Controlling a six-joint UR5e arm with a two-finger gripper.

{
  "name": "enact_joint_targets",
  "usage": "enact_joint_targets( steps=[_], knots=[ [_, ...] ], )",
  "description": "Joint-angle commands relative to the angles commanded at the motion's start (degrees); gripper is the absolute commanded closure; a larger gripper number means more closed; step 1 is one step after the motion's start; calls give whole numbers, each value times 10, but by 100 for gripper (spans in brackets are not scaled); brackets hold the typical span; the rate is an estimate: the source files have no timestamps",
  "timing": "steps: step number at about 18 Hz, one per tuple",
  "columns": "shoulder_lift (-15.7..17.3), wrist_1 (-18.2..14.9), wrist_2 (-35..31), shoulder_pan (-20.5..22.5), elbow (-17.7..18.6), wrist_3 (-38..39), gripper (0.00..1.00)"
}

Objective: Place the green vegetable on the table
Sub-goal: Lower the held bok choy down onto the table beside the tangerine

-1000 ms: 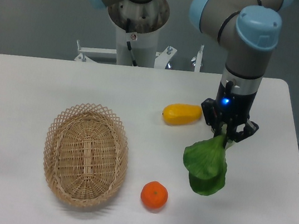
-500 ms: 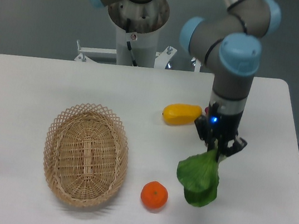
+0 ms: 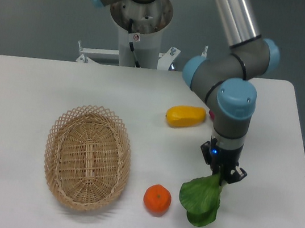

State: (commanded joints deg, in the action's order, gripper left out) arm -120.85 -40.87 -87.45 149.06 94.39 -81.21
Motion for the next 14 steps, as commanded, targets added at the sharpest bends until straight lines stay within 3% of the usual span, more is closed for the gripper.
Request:
enact_joint_targets(
  steps=[5, 7, 9, 10, 11, 12, 14],
  knots=[
    [-10, 2, -1, 2, 4, -3, 68],
    [-10, 2, -1, 2, 5, -3, 63],
    [-10, 2, 0, 2, 2, -3, 41],
    [-10, 2, -1, 2, 0, -3, 20],
    [-9, 3, -1, 2, 0, -5, 5],
    [-8, 3, -2, 2, 1, -4, 0],
    [-4, 2, -2, 2, 4, -4, 0]
  ],
)
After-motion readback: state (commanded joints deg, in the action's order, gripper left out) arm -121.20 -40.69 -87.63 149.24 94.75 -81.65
